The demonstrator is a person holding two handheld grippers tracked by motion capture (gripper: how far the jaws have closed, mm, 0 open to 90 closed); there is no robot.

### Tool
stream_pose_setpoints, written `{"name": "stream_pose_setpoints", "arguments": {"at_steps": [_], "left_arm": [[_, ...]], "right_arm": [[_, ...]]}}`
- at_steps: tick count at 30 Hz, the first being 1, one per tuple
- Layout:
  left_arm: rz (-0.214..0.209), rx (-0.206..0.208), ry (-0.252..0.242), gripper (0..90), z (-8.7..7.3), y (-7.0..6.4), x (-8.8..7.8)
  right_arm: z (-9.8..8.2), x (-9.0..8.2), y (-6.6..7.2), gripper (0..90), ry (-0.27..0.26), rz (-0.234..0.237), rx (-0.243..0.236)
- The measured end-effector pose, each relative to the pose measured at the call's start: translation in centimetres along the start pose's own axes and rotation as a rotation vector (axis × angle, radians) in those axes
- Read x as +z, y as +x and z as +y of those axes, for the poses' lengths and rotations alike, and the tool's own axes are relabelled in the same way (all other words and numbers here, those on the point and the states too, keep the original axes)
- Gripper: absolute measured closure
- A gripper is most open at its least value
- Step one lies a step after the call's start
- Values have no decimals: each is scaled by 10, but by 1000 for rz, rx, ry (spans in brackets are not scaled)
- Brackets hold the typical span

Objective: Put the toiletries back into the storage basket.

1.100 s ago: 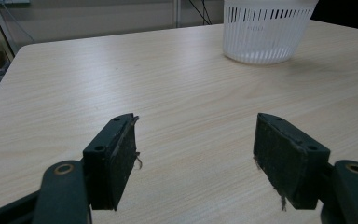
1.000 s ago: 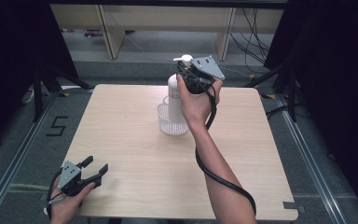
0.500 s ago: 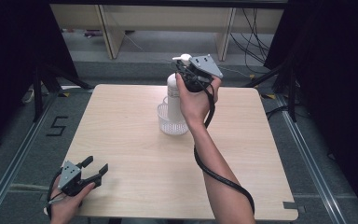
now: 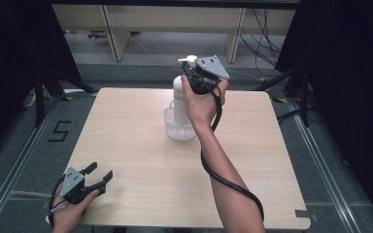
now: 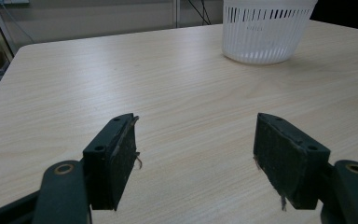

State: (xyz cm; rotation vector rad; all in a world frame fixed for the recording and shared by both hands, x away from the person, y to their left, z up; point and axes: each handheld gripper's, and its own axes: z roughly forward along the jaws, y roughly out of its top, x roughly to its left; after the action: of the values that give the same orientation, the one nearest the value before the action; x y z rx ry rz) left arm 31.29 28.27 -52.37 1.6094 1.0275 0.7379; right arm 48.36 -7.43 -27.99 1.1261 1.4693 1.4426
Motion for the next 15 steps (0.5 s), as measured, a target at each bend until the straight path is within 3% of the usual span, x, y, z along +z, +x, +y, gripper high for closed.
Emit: {"name": "stream_pose_setpoints", "arguments": {"at_steps": [10, 15], "left_arm": [[-6, 0, -12, 296, 0, 0, 1], [-6, 0, -12, 296, 0, 0, 1]], "right_arm": [[-1, 6, 1, 602, -2, -4, -12], [-3, 10, 3, 602, 7, -4, 6]]}}
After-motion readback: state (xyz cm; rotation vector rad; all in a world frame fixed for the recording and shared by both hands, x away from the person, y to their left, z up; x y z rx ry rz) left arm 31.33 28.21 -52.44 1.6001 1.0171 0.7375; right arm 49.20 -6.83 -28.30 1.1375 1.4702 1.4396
